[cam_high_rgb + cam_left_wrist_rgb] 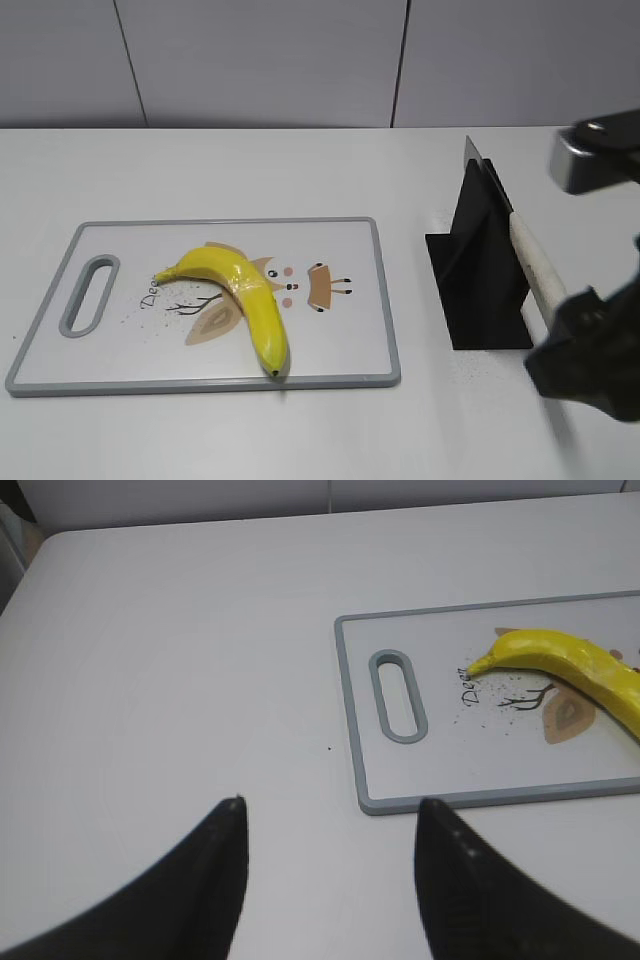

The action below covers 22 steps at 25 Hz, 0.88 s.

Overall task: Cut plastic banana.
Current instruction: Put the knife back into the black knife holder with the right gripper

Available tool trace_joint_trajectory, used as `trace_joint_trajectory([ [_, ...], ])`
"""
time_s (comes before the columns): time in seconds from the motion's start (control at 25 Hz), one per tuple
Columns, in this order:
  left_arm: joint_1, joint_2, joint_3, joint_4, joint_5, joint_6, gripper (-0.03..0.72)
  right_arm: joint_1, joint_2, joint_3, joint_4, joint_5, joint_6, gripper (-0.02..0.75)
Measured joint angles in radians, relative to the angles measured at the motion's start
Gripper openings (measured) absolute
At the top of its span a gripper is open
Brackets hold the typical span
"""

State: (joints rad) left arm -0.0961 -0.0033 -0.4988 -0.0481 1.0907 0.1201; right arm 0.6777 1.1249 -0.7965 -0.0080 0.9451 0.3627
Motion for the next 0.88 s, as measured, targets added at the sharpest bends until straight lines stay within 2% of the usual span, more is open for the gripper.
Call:
trace_joint_trajectory([
  [0.16,0.0,0.0,0.0,0.0,0.0,0.0,0.516,0.025,-0.251,0.124,-0.023,0.001,-0.04,0.594],
  [0.48,0.0,0.0,0.0,-0.002,0.0,0.0,0.516,0.027,-0.726,0.255,-0.064,0.014,-0.215,0.593],
  [0.88,0.0,0.0,0.0,-0.003,0.0,0.0,0.516,0.028,-0.992,0.29,-0.048,0.096,-0.236,0.593],
])
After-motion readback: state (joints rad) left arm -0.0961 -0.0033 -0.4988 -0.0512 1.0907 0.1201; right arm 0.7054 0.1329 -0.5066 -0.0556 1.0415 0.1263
